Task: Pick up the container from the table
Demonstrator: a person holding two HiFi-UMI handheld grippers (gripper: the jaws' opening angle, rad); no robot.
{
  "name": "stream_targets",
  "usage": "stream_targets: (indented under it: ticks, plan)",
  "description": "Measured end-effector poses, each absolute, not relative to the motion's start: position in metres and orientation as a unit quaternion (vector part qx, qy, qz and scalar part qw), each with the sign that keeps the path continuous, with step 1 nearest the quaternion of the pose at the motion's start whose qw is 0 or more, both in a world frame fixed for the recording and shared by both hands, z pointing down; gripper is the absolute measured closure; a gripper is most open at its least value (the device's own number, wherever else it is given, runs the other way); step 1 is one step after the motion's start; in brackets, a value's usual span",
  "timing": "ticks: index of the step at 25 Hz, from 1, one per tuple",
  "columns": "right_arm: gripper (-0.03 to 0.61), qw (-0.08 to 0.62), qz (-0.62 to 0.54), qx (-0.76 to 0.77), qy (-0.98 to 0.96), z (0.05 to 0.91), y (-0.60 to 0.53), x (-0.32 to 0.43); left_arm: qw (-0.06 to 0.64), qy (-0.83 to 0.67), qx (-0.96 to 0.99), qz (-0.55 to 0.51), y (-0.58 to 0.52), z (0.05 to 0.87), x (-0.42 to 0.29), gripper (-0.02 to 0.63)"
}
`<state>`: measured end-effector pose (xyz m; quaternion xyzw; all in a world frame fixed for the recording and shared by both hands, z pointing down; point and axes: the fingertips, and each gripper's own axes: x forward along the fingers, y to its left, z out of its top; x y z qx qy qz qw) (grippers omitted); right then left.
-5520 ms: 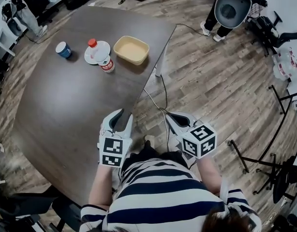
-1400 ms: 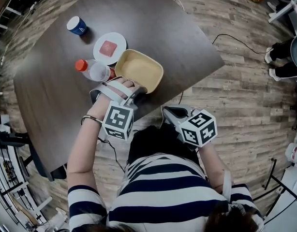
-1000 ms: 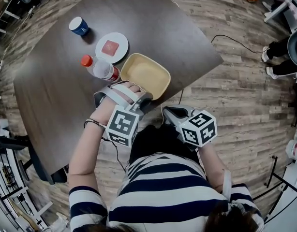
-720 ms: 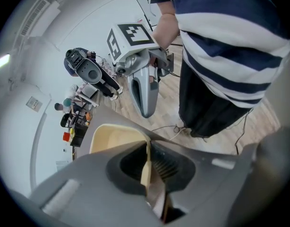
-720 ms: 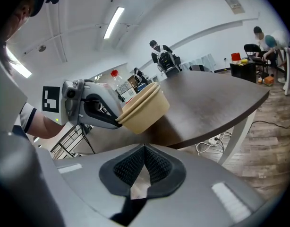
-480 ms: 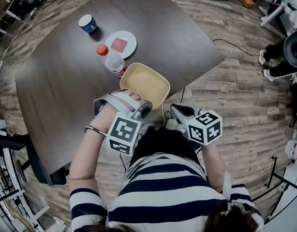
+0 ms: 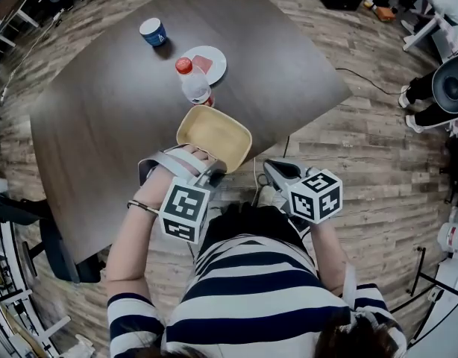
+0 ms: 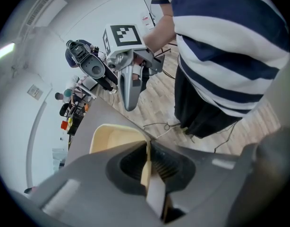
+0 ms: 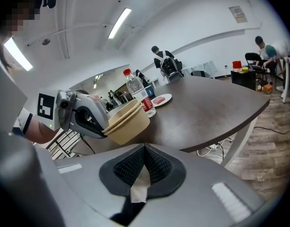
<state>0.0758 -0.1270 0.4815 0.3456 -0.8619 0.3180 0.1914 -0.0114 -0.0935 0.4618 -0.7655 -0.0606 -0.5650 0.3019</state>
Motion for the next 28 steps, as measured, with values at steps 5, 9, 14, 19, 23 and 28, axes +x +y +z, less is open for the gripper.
stream_targets:
  ticks: [5, 9, 14, 19, 23, 28]
  plan:
    - [0.580, 0.193, 0.309, 0.338, -0.868, 0.474, -0.123, 0.053, 0.286, -0.047, -0.761, -0.579, -0.086, 0.459, -0.044, 0.614]
    - [0.580, 0.193, 0.300, 0.335, -0.872, 0.469, -0.121, 0.037, 0.271, -0.038, -0.758, -0.592, -0.080, 0.458, -0.068, 0.614]
    - [0.581, 0.194, 0.289, 0.332, -0.877, 0.463, -0.121, 0.022, 0.244, -0.028, -0.757, -0.605, -0.073, 0.458, -0.095, 0.614]
    - [0.581, 0.196, 0.276, 0.327, -0.882, 0.457, -0.118, 0.008, 0.223, -0.018, -0.754, -0.618, -0.067, 0.458, -0.120, 0.614]
    - [0.580, 0.199, 0.266, 0.326, -0.885, 0.453, -0.117, 0.006, 0.206, -0.010, -0.757, -0.620, -0.063, 0.457, -0.128, 0.614]
    - [0.581, 0.201, 0.257, 0.329, -0.886, 0.448, -0.117, 0.003, 0.192, -0.007, -0.759, -0.623, -0.055, 0.460, -0.138, 0.614]
